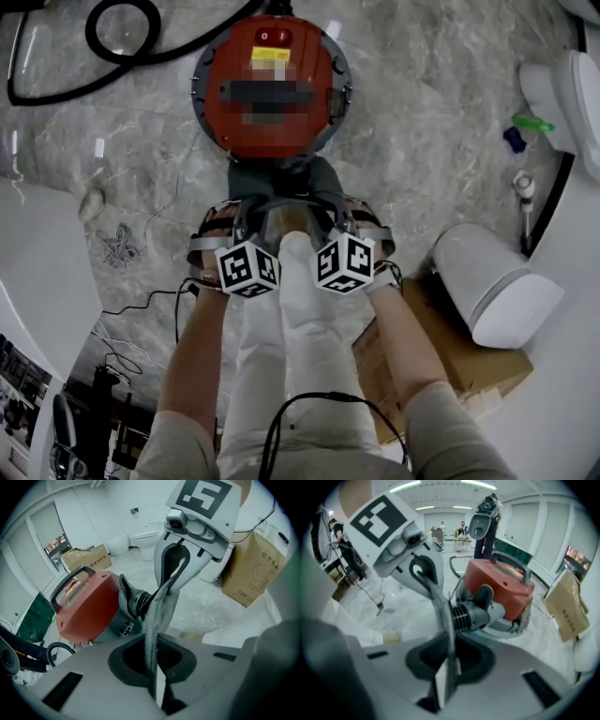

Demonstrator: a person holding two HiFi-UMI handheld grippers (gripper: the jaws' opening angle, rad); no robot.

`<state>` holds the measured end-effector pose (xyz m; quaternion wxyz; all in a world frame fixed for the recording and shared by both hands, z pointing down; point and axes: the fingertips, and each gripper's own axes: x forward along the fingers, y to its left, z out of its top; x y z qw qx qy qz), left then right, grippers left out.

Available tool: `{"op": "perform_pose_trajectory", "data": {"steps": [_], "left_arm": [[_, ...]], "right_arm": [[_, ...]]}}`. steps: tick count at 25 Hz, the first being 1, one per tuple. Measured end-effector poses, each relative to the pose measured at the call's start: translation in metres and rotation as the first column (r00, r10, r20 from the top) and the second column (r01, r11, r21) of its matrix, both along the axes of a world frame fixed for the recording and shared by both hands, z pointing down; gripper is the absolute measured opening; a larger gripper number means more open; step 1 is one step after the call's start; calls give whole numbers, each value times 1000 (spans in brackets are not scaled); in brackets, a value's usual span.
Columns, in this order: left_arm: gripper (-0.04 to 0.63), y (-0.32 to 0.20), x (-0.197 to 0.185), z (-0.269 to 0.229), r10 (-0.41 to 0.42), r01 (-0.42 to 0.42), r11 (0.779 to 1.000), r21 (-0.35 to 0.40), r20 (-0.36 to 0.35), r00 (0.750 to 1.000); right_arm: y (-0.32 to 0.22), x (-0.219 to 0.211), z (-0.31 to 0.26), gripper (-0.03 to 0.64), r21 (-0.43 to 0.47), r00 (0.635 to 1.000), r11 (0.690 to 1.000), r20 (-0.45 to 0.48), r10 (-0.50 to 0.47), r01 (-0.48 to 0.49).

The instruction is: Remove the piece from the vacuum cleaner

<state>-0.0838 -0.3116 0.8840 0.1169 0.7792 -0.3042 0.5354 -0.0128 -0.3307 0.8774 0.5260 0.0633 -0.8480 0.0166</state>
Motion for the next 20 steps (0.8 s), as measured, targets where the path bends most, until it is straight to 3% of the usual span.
{"op": "perform_pose_trajectory", "data": {"steps": [8,13,20], "left_arm": [[34,20,0,-4,-66,65,998,-25,-50,997],[34,24,0,-6,-158,155,987,-51,-75,985],[34,27,4,8,-154,149,987,-61,-99,983]], "right_arm": [[18,0,-3,44,20,1000,1000,13,-9,9],[21,-1,-6,44,14,1000,1000,13,7,-7],[20,0,0,44,32,999,999,21,41,-42]]}}
